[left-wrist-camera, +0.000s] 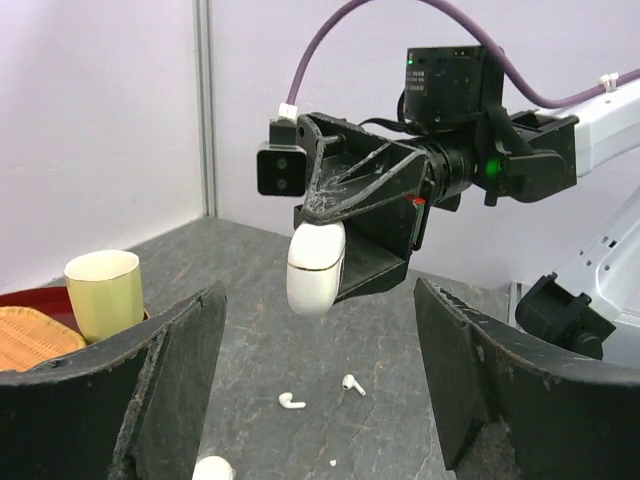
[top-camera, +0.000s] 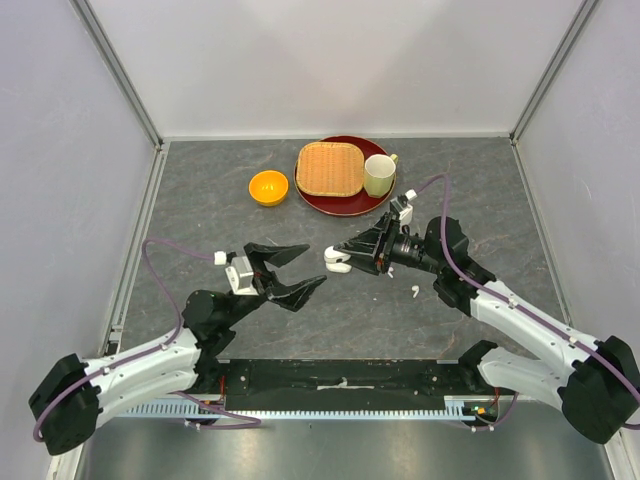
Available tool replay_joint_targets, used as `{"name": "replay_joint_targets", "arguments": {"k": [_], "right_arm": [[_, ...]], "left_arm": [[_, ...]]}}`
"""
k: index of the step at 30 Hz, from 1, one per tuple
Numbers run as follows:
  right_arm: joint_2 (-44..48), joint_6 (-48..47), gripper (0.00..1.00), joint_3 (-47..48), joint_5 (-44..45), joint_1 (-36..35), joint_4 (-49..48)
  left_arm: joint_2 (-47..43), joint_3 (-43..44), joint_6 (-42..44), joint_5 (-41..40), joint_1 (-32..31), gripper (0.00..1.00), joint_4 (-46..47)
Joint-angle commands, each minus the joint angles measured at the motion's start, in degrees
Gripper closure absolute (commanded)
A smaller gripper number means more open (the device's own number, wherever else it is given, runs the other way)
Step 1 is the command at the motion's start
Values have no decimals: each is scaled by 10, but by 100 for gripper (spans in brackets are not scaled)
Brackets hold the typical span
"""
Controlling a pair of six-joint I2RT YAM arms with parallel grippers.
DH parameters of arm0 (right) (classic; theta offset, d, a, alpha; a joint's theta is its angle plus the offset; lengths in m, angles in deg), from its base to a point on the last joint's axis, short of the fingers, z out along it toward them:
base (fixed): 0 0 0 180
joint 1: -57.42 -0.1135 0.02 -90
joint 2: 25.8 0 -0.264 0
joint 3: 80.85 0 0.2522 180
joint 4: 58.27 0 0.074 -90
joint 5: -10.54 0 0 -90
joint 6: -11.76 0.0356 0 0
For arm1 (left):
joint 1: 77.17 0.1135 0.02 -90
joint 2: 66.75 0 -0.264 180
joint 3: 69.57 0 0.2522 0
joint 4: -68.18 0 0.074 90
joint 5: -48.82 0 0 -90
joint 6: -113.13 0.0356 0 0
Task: Insert the wireless bluetooth earbuds into the charging case
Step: Pick up the charging case at the center of the board.
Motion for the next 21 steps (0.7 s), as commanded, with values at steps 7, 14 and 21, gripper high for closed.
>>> {"name": "replay_joint_targets", "arguments": {"k": [7,14,21], "right_arm": [[0,10,100,29,-36,-1,-26],[3,8,100,29,-35,-1,-13],[-1,1,100,33,-45,-1,-11]], "left_arm": [[86,32,64,60,-1,21,87],[113,45,88,56,-1,27,104],[144,63,83,88,-1,32,113]]}}
